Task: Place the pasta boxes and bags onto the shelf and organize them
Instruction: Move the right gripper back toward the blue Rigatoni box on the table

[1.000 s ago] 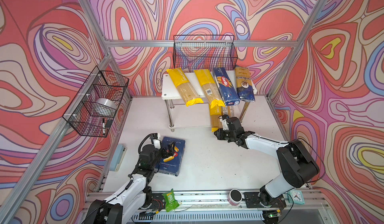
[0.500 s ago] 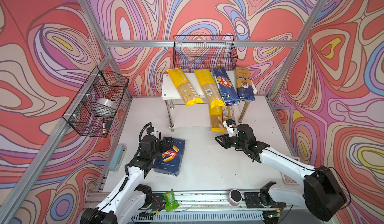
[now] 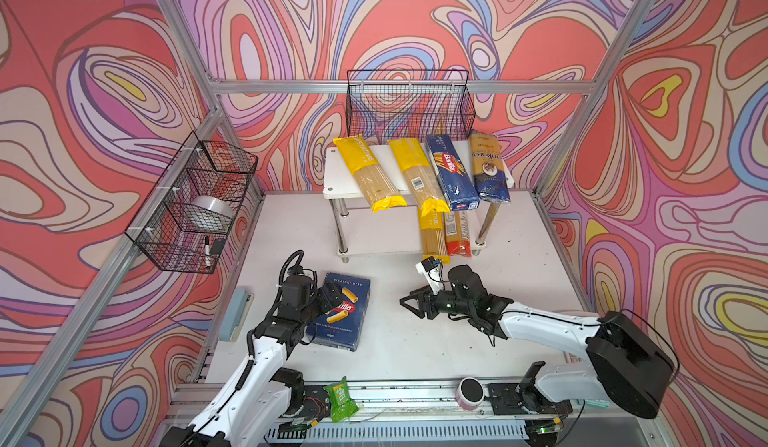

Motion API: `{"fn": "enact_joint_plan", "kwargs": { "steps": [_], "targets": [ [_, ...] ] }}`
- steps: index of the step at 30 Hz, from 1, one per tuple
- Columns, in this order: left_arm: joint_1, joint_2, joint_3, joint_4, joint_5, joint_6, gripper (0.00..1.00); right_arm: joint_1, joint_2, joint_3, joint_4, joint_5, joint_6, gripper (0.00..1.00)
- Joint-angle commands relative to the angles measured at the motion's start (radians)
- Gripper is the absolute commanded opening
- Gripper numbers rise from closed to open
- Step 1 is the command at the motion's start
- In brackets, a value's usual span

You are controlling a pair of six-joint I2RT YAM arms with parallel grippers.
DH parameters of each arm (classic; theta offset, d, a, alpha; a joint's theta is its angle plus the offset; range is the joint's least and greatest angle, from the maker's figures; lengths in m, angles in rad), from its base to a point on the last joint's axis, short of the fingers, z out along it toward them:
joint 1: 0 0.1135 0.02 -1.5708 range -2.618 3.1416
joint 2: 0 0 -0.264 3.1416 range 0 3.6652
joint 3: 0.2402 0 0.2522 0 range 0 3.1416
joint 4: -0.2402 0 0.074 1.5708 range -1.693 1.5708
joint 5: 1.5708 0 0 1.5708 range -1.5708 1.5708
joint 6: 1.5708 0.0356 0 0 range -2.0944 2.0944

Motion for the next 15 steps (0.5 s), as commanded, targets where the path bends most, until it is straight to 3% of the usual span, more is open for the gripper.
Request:
{"fn": "enact_joint_plan", "kwargs": {
  "steps": [1,7,15],
  "targets": [
    [0.008,-0.010,-0.030,-0.011,0.057,-0.061,1.00,0.021,0.040,0.001,0.156,-0.006,0.054,0.65],
    [0.008,-0.026,-0.014,-0.060,0.109,-0.060,1.00,0.023,0.116,0.052,0.181,0.010,0.097,0.70],
    [0.004,-0.012,-0.026,0.009,0.244,-0.077,1.00,0.022,0.246,0.133,0.190,-0.001,0.125,0.71]
  ]
}}
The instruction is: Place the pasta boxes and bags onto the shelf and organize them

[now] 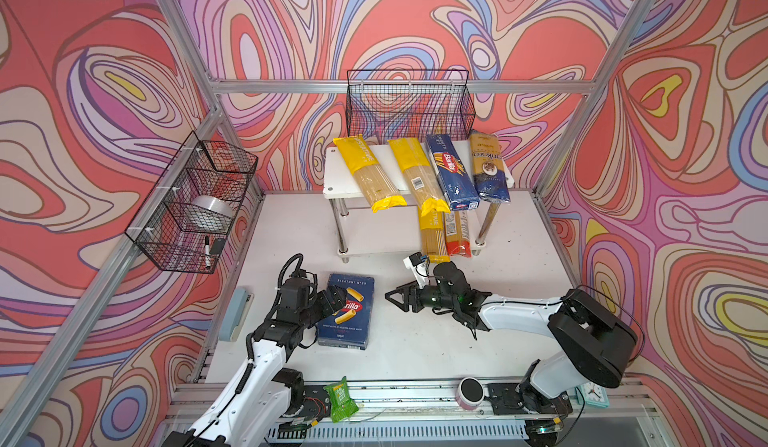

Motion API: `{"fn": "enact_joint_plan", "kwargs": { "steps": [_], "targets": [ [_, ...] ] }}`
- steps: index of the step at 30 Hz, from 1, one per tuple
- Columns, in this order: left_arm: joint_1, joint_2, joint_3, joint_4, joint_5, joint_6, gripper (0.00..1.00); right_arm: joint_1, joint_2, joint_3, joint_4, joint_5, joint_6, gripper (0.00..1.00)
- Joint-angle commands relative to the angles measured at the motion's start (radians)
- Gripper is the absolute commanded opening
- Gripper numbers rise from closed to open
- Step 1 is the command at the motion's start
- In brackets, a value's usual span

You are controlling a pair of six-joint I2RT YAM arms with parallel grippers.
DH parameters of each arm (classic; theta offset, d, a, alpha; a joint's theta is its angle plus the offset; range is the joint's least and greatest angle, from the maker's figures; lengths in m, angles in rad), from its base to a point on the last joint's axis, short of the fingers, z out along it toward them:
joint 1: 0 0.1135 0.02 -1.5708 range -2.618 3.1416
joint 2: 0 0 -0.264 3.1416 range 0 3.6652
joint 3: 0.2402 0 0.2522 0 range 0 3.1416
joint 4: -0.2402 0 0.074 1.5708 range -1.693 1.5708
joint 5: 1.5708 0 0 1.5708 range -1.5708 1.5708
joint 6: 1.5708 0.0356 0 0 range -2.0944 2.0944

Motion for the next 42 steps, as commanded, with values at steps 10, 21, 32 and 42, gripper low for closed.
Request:
{"fn": "enact_joint_plan", "kwargs": {
  "steps": [10,21,32,42],
  "targets": [
    [-0.083,-0.056,-0.018,-0.014,0.085,-0.042,1.00,0.005,0.140,0.131,-0.022,0.007,-0.004,0.72],
    [-0.257,-0.038,-0.025,0.033,0.044,-0.057,1.00,0.005,0.179,0.186,-0.072,-0.004,-0.030,0.72],
    [-0.449,-0.020,0.026,0.058,-0.027,0.005,1.00,0.005,0.236,0.276,-0.116,-0.021,-0.068,0.73],
    [-0.504,-0.024,0.176,-0.335,-0.317,0.031,1.00,-0.002,0.119,0.320,-0.390,0.183,-0.078,0.75]
  ]
}}
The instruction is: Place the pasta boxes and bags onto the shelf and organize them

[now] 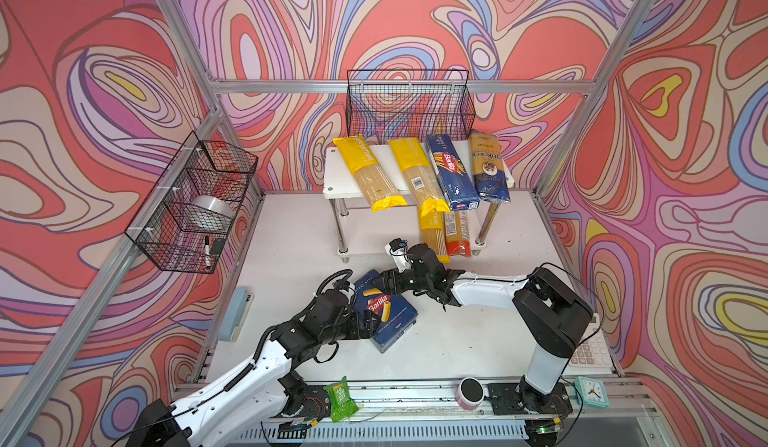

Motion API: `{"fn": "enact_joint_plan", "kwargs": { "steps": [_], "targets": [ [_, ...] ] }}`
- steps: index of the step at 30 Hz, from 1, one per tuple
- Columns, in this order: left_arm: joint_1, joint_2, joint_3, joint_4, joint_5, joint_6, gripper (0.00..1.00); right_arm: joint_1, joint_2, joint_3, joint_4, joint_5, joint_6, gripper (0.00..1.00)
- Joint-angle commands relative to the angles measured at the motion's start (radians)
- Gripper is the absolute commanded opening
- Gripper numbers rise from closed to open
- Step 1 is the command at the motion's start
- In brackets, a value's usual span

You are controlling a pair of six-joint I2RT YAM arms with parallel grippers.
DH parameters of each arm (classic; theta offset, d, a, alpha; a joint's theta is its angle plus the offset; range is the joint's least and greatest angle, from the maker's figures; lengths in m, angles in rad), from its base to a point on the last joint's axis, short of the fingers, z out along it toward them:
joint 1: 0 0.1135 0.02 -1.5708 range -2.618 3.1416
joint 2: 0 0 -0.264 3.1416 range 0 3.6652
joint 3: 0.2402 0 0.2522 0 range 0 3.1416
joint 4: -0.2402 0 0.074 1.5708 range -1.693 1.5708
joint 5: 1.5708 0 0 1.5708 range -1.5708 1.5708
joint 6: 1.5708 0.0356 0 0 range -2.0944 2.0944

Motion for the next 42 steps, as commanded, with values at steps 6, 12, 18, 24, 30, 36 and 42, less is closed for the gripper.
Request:
{"fn": "enact_joint_plan", "kwargs": {
  "steps": [6,12,18,24,30,36,42],
  "targets": [
    [0.103,-0.026,0.155,-0.204,-0.202,0.142,1.00,-0.002,-0.255,-0.073,-0.296,0.175,0.007,0.76],
    [0.314,0.072,0.147,0.044,0.000,0.316,1.00,-0.001,-0.430,-0.166,-0.374,0.104,0.075,0.77],
    [0.317,0.218,0.183,0.220,0.047,0.433,1.00,-0.001,-0.544,-0.247,-0.417,0.015,0.114,0.76],
    [0.323,0.305,0.183,0.294,0.082,0.469,1.00,0.013,-0.642,-0.329,-0.407,-0.066,0.178,0.76],
    [0.328,0.349,0.146,0.386,0.192,0.447,1.00,0.038,-0.660,-0.418,-0.329,-0.125,0.246,0.76],
    [0.329,0.379,0.134,0.388,0.244,0.449,1.00,0.067,-0.619,-0.437,-0.272,-0.184,0.257,0.76],
    [0.329,0.377,0.086,0.404,0.290,0.417,1.00,0.087,-0.553,-0.436,-0.199,-0.183,0.262,0.77]
  ]
}}
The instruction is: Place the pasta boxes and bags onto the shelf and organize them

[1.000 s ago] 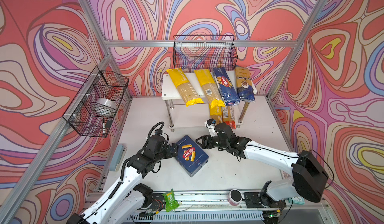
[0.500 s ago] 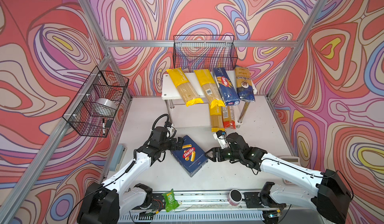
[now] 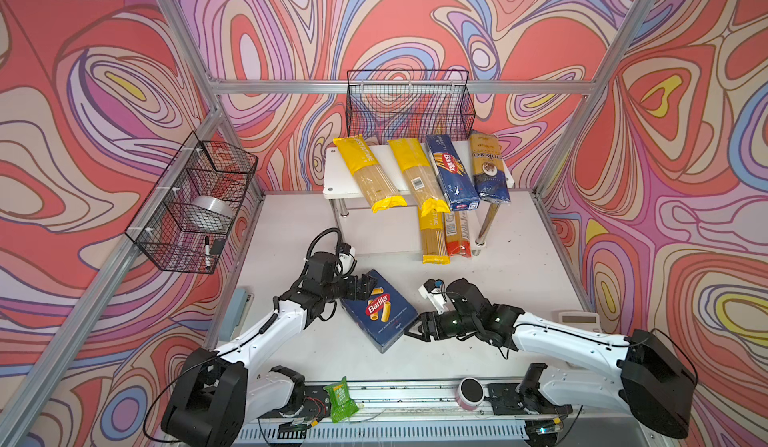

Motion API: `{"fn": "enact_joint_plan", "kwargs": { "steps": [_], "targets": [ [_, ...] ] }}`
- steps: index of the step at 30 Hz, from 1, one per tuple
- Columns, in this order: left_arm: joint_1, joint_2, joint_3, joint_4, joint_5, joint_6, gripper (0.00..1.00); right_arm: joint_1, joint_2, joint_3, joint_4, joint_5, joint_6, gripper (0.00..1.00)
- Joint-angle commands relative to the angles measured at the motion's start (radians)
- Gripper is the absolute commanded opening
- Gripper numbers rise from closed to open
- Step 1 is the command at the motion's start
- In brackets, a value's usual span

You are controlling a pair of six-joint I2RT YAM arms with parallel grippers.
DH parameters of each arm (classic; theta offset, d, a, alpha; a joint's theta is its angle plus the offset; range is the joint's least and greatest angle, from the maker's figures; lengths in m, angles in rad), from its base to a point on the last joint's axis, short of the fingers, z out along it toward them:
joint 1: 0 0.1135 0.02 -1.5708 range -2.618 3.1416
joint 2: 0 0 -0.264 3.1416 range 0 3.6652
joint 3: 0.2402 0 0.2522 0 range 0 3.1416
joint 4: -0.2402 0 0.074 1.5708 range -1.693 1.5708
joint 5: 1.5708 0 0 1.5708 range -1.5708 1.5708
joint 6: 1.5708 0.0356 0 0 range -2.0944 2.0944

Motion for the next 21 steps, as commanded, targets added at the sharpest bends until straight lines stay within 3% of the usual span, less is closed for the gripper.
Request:
{"fn": "enact_joint_plan", "kwargs": {
  "steps": [1,12,21],
  "targets": [
    [0.004,0.001,-0.035,0.027,0.056,-0.015,1.00,0.008,0.021,-0.007,0.089,-0.010,0.016,0.77],
    [-0.001,-0.044,-0.086,0.026,0.159,-0.052,1.00,0.007,0.083,0.036,0.108,0.080,-0.007,0.79],
    [-0.093,-0.128,-0.127,0.001,0.127,-0.099,1.00,0.001,0.074,0.105,0.085,0.265,-0.036,0.82]
  ]
}}
